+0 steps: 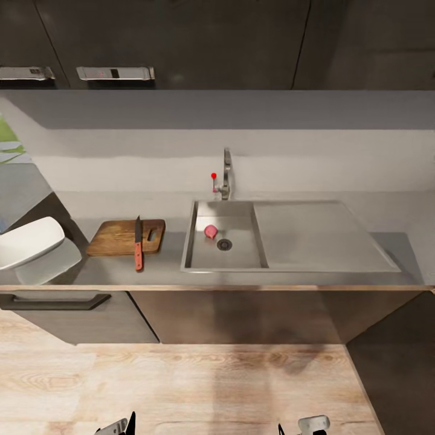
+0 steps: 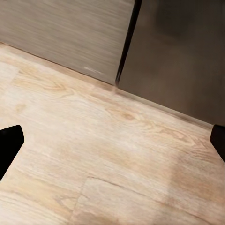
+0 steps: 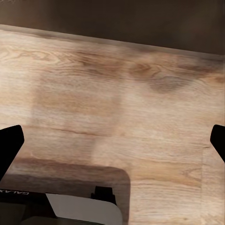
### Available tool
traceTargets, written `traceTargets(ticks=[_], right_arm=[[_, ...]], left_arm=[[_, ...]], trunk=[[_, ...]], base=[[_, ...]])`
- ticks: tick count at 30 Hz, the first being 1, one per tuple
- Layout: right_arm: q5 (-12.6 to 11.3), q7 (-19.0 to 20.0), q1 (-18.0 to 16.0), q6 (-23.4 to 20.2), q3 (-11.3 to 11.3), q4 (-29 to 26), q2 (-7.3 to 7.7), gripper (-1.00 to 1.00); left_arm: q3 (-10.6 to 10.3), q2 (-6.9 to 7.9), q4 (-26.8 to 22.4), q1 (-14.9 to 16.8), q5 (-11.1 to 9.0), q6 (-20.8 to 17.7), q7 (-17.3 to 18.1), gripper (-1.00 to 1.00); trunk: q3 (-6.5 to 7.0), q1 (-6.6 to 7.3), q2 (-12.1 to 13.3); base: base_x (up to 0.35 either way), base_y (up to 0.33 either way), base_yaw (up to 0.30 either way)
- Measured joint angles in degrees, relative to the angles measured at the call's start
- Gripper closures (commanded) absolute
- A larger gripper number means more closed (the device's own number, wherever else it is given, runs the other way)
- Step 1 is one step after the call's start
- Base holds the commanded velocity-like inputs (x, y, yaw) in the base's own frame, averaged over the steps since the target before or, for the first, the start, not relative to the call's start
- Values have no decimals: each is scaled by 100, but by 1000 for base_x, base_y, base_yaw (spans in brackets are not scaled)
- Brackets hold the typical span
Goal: In the kitchen, take the Vidalia onion out of the sink, dice it on the chopping board with the paring knife, put the diced onion into the bowl on the countertop, then place both the paring knife and the chopping board into the sink.
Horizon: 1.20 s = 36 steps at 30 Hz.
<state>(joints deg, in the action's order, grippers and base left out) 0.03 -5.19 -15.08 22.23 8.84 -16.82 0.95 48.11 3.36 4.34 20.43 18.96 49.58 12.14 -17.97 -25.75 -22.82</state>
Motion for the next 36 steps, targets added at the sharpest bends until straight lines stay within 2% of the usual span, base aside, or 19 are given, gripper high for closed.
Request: traceTargets(ticks=[36], right_arm=[[5,0,0,0,8,9,-3,-100]], left_arm=[[0,0,0,-1,0,0,-2,-100]], trunk=[[335,0,1]], base=[[0,0,0]])
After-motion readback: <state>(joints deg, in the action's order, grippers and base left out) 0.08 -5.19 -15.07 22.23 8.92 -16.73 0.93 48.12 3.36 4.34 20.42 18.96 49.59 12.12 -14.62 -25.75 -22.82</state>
